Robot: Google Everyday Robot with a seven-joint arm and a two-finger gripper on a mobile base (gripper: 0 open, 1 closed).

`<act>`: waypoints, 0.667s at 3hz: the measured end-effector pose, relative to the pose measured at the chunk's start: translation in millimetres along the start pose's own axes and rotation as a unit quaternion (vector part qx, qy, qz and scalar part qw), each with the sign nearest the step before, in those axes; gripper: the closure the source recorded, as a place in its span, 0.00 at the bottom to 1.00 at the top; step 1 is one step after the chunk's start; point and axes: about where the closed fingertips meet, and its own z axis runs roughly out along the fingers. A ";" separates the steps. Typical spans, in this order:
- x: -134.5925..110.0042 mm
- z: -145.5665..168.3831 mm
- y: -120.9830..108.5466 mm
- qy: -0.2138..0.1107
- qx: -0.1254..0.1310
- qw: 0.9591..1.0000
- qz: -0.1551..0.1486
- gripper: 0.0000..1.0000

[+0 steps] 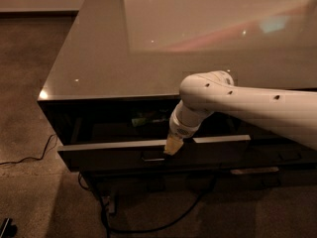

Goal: Open top drawer

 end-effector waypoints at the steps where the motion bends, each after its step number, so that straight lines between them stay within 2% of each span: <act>1: 1.6 -7.4 10.7 0.002 -0.001 1.000 -0.002 0.81; 2: 2.9 -11.7 22.2 0.001 -0.007 1.000 -0.004 0.58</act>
Offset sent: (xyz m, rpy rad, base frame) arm -0.1205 0.0042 0.0591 0.0388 0.0816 0.0645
